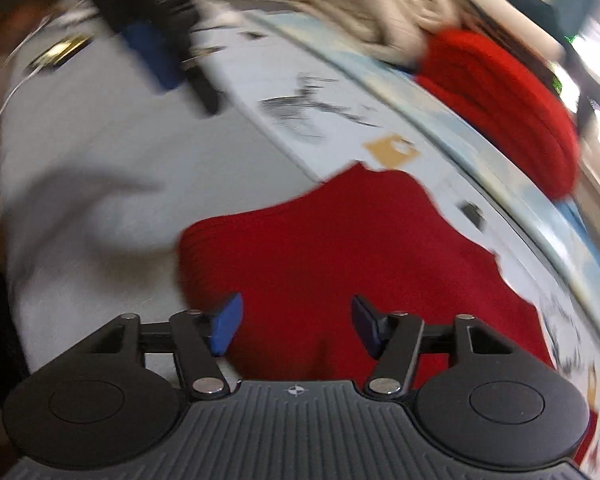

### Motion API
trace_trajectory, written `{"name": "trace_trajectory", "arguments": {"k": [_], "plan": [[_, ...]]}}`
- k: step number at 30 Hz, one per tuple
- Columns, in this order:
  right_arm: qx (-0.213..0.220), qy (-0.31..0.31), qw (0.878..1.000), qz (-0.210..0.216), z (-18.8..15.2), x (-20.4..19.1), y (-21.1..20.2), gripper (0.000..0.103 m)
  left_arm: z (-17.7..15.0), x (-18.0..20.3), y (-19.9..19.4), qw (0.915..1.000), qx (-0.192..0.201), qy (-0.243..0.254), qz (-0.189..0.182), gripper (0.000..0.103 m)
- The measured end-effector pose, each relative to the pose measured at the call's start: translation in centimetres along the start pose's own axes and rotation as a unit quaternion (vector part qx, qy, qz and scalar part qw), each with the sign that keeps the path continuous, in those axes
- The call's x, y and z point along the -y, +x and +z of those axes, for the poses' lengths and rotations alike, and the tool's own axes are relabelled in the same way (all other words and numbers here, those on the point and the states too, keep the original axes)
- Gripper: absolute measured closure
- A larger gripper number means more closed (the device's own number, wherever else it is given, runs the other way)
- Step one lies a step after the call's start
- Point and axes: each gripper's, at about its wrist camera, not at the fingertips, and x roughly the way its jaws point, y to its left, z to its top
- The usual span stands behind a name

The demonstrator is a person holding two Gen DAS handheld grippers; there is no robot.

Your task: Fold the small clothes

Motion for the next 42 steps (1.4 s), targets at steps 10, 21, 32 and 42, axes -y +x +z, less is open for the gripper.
{"name": "trace_trajectory", "arguments": {"k": [10, 21, 32, 42], "plan": [[-0.054, -0.066, 0.996, -0.032, -0.2, -2.0, 4.5, 0.028, 0.2, 0.7, 1.0, 0.9998, -0.013, 0.001, 0.015, 0.036], [-0.012, 0.010, 1.000, -0.007, 0.2, 0.7, 1.8, 0.084, 1.9, 0.1, 3.6, 0.9928, -0.043, -0.111, -0.002, 0.014], [0.049, 0.097, 0.994, 0.006, -1.9, 5.0, -5.1, 0.087, 3.9, 2.1, 9.7, 0.9516, -0.112, -0.232, -0.168, 0.011], [0.048, 0.089, 0.995, 0.024, -2.7, 5.4, -6.3, 0.087, 4.6, 4.6, 15.3, 0.9523, -0.163, -0.202, -0.161, 0.027]]}}
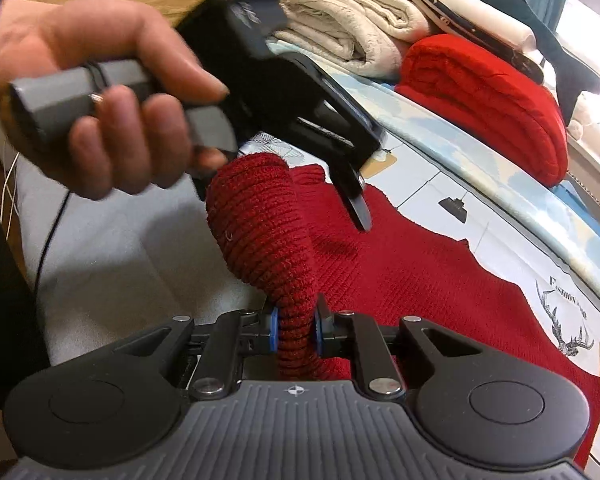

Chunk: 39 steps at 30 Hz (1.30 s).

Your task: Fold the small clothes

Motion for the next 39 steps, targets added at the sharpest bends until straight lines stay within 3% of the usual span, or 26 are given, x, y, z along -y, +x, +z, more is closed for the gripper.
{"name": "trace_trajectory", "arguments": {"k": [2, 4, 8, 9, 14, 18, 20, 22, 24, 26, 28, 31, 35, 39], "plan": [[-0.003, -0.003, 1.000, 0.003, 0.2, -0.1, 0.3, 0.087, 0.2, 0.2, 0.5, 0.9996, -0.001, 0.014, 0.023, 0.039], [-0.007, -0.005, 1.000, 0.008, 0.3, -0.4, 0.6, 0.087, 0.3, -0.1, 0.8, 0.9991, -0.004, 0.019, 0.038, 0.066], [-0.014, -0.014, 1.000, 0.022, 0.8, -1.2, 1.7, 0.087, 0.5, -0.8, -0.7, 0.9988, 0.008, 0.025, 0.041, 0.093], [-0.013, -0.016, 0.999, 0.026, 1.1, -1.6, 2.0, 0.087, 0.4, -1.0, -1.4, 0.9989, 0.015, 0.027, 0.035, 0.094], [0.025, 0.006, 0.998, 0.065, 3.0, -2.5, 1.6, 0.087, -0.2, -1.9, -6.2, 0.9974, 0.055, 0.038, 0.026, 0.095], [0.073, 0.023, 0.991, 0.106, 4.3, -3.2, -0.1, 0.087, -1.1, -3.3, -9.5, 0.9973, 0.061, 0.037, 0.020, 0.094], [0.075, 0.033, 0.990, 0.115, 4.4, -3.5, -0.5, 0.088, -1.4, -3.9, -10.2, 0.9976, 0.061, 0.024, 0.022, 0.092], [0.071, 0.042, 0.990, 0.113, 4.3, -3.3, -0.7, 0.088, -1.6, -4.1, -10.8, 0.9974, 0.067, 0.009, 0.027, 0.075], [0.068, 0.086, 0.988, 0.105, 4.2, -1.9, -0.9, 0.088, -1.7, -4.1, -12.4, 0.9949, 0.097, 0.008, 0.026, 0.062], [0.069, 0.143, 0.983, 0.091, 3.7, 0.6, -1.3, 0.088, -1.8, -3.5, -14.0, 0.9903, 0.139, 0.001, -0.003, 0.062], [0.073, 0.214, 0.971, 0.073, 2.6, 3.6, -2.3, 0.089, -1.9, -2.7, -15.1, 0.9833, 0.178, -0.013, -0.035, 0.062], [0.076, 0.300, 0.950, 0.035, -0.3, 7.7, -4.4, 0.089, -1.9, -1.2, -14.8, 0.9790, 0.200, -0.013, -0.038, 0.062], [0.062, 0.385, 0.920, -0.030, -5.9, 12.1, -7.2, 0.090, -1.9, 1.7, -11.7, 0.9880, 0.153, 0.017, -0.006, 0.062], [0.011, 0.467, 0.879, -0.093, -13.2, 14.9, -9.9, 0.090, -3.0, 6.0, -8.3, 0.9882, 0.107, 0.107, 0.023, 0.062]]}}
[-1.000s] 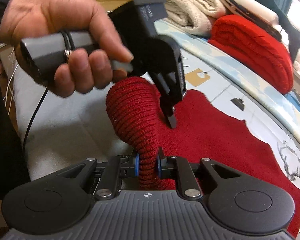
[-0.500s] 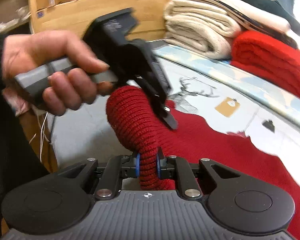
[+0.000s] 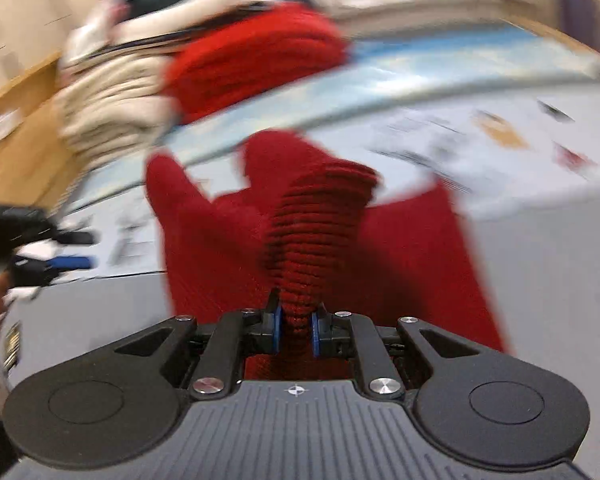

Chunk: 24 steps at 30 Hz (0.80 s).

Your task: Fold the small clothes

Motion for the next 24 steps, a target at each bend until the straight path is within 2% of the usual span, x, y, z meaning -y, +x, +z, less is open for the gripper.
{"name": "trace_trajectory", "arguments": {"k": [3, 5, 9, 11, 13, 15, 17, 19, 21, 22, 23, 24], "plan": [[-0.076, 0.045, 0.995, -0.044, -1.5, 4.5, 1.0, 0.090, -1.7, 3.5, 2.3, 0.9966, -0.037, 0.073, -0.001, 0.062], [-0.096, 0.076, 0.992, -0.033, -2.5, 6.5, 1.1, 0.088, -2.8, 5.5, 3.5, 0.9926, -0.053, 0.109, -0.004, 0.062], [-0.072, 0.089, 0.993, 0.020, -1.7, 7.7, 0.4, 0.074, -5.1, 8.4, 4.6, 0.9843, -0.071, 0.161, -0.011, 0.062], [-0.060, 0.102, 0.993, 0.016, -1.4, 8.3, 0.1, 0.054, -6.4, 9.4, 4.7, 0.9805, -0.072, 0.183, -0.006, 0.062], [-0.058, 0.123, 0.991, -0.005, -1.0, 9.0, 0.4, 0.047, -7.9, 10.6, 3.8, 0.9745, -0.062, 0.215, 0.015, 0.062], [-0.058, 0.143, 0.988, -0.014, -0.3, 10.1, 1.0, 0.047, -9.4, 11.9, 2.9, 0.9646, -0.048, 0.256, 0.040, 0.062], [-0.051, 0.156, 0.986, -0.017, -0.2, 10.6, 0.7, 0.047, -10.6, 12.8, 2.3, 0.9563, -0.037, 0.287, 0.044, 0.062], [-0.046, 0.155, 0.987, -0.017, 0.0, 11.1, 1.1, 0.050, -11.5, 13.4, 2.0, 0.9550, -0.022, 0.294, 0.035, 0.062], [-0.042, 0.154, 0.987, -0.020, 0.0, 11.3, 1.2, 0.057, -12.2, 13.5, 2.3, 0.9559, -0.014, 0.292, 0.031, 0.062], [-0.037, 0.154, 0.987, -0.020, -0.1, 11.3, 1.0, 0.066, -12.5, 13.6, 2.8, 0.9541, -0.016, 0.296, 0.045, 0.062], [-0.036, 0.151, 0.988, -0.017, -0.3, 11.2, 0.6, 0.075, -12.7, 13.9, 3.2, 0.9492, -0.015, 0.308, 0.061, 0.062], [-0.033, 0.142, 0.989, -0.012, -0.3, 10.7, 0.2, 0.079, -13.0, 14.4, 3.3, 0.9427, -0.010, 0.326, 0.070, 0.062]]}}
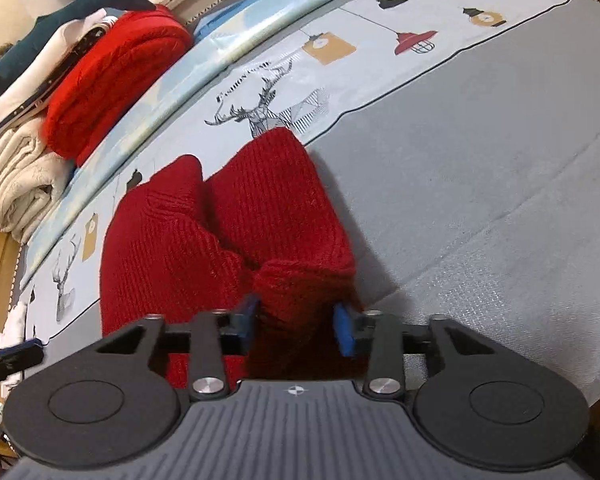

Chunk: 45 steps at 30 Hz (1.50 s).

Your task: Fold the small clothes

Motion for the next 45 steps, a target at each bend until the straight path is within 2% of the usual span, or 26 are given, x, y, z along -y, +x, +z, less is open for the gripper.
{"name": "trace_trajectory", "arguments": {"k": [2, 7, 8, 10, 13, 14, 18, 21, 22, 25, 28, 30, 32, 36, 40, 43, 45], "plan": [[0.012, -0.033, 0.999, 0.003, -0.2, -1.1, -0.8, 0.086, 0.1, 0.6, 0.2, 0.9996, 0.005, 0.026, 0.009, 0.060], [0.042, -0.072, 0.994, 0.069, 0.8, -3.5, -5.1, 0.087, 0.3, 0.9, 1.3, 0.9994, -0.005, 0.034, -0.001, 0.059], [0.040, -0.077, 0.994, 0.069, 1.1, -3.6, -5.6, 0.087, 0.3, 1.1, 1.4, 0.9992, -0.003, 0.039, -0.004, 0.060], [0.013, -0.080, 0.996, 0.030, 1.2, -3.2, -5.1, 0.085, 0.4, 1.5, 1.4, 0.9989, -0.002, 0.047, -0.011, 0.059], [-0.064, -0.066, 0.994, -0.067, 1.3, -1.3, -2.3, 0.083, 0.4, 1.9, 1.6, 0.9986, -0.002, 0.052, -0.013, 0.059], [-0.065, -0.055, 0.992, -0.089, 1.6, -1.0, -2.3, 0.083, 0.4, 2.0, 1.7, 0.9986, -0.003, 0.051, -0.013, 0.059], [-0.001, -0.043, 0.997, -0.060, 4.7, -1.1, -4.7, 0.082, 0.3, 2.1, 1.8, 0.9985, -0.003, 0.052, -0.016, 0.059], [0.033, -0.089, 0.995, -0.026, 6.9, -2.5, -5.7, 0.081, 0.4, 2.3, 2.3, 0.9984, -0.005, 0.051, -0.022, 0.059], [0.037, -0.110, 0.993, -0.017, 7.4, -3.1, -5.7, 0.076, 0.3, 2.5, 2.6, 0.9982, -0.008, 0.053, -0.026, 0.059], [0.030, -0.185, 0.982, 0.009, 7.9, -5.1, -4.2, 0.057, 0.0, 3.5, 4.2, 0.9964, -0.026, 0.075, -0.029, 0.059], [-0.003, -0.240, 0.970, 0.022, 7.7, -6.3, -1.0, 0.056, -1.1, 4.5, 7.0, 0.9906, -0.079, 0.111, -0.009, 0.059], [-0.035, -0.249, 0.967, 0.038, 7.6, -6.6, 1.1, 0.056, -2.1, 5.0, 8.8, 0.9829, -0.121, 0.137, 0.018, 0.059], [-0.075, -0.253, 0.963, 0.044, 7.3, -7.1, 3.1, 0.056, -2.4, 5.0, 9.4, 0.9803, -0.137, 0.140, 0.025, 0.059], [-0.093, -0.282, 0.954, 0.028, 6.9, -8.6, 5.8, 0.046, -1.3, 3.9, 8.5, 0.9864, -0.122, 0.109, 0.013, 0.052], [-0.125, -0.294, 0.947, 0.019, 6.1, -9.2, 8.5, 0.044, -0.6, 3.0, 7.6, 0.9915, -0.101, 0.081, 0.007, 0.048], [-0.134, -0.287, 0.948, 0.028, 6.1, -9.1, 9.7, 0.042, -0.2, 2.8, 7.3, 0.9926, -0.092, 0.079, 0.010, 0.048], [-0.137, -0.283, 0.948, 0.041, 6.2, -9.3, 9.8, 0.049, -0.2, 2.6, 6.9, 0.9934, -0.085, 0.076, 0.012, 0.048]]}}
